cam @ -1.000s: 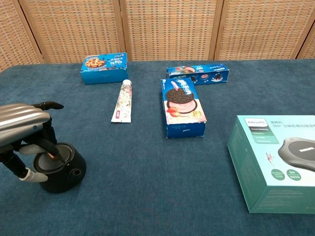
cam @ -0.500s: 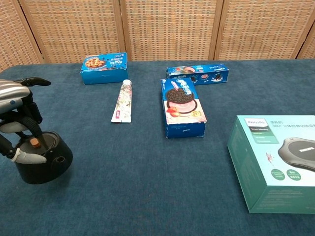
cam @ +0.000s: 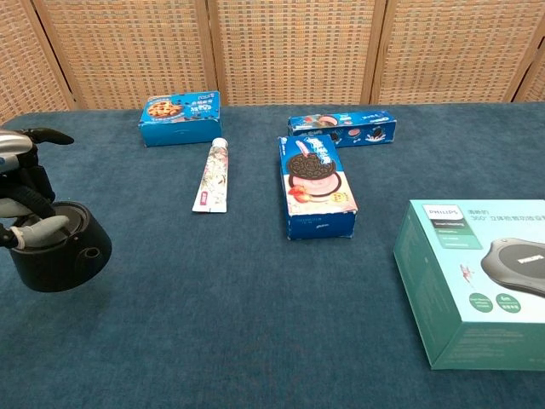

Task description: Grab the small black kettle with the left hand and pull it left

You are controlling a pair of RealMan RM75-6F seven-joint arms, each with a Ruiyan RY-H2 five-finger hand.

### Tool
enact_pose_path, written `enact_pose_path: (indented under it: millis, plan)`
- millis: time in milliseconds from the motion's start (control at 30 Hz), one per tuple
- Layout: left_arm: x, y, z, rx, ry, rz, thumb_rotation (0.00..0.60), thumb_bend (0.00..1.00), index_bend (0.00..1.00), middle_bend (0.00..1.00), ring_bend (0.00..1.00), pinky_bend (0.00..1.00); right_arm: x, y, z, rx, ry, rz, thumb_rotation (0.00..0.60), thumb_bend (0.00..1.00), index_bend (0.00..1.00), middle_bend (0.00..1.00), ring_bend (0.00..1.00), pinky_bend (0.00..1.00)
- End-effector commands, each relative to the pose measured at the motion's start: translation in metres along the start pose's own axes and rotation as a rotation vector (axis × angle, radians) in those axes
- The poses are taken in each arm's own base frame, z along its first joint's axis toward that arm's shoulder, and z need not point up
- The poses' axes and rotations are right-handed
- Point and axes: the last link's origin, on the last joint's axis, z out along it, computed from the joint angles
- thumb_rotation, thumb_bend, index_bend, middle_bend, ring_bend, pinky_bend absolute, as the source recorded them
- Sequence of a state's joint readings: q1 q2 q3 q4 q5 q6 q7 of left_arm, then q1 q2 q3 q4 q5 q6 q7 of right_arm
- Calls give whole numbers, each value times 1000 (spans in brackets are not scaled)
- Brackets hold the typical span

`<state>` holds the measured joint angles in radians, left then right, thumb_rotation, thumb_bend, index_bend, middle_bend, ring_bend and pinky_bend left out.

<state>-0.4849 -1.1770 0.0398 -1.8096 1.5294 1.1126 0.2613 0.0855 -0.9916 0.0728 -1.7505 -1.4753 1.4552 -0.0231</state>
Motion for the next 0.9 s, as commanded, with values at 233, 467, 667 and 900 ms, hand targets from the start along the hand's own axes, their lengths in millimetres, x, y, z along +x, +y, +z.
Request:
enact_pose_path:
  millis: [233, 467, 667, 900]
  plan:
    - [3, -2, 0, -21, 2, 50, 393, 1000, 1000, 1000, 851, 25, 0, 0, 0, 0, 0, 2, 600, 0, 0, 0, 0, 0]
    - [3, -4, 1, -50, 27, 131, 320, 1000, 1000, 1000, 855, 258, 0, 0, 0, -1, -1, 5, 600, 0, 0, 0, 0, 0]
    - [1, -9, 2, -59, 34, 206, 315, 1000, 1000, 1000, 856, 541, 1, 0, 0, 0, 0, 7, 600, 0, 0, 0, 0, 0]
    - [-3, -13, 1, -43, 29, 218, 315, 1000, 1000, 1000, 856, 636, 1, 0, 0, 0, 0, 5, 600, 0, 0, 0, 0, 0]
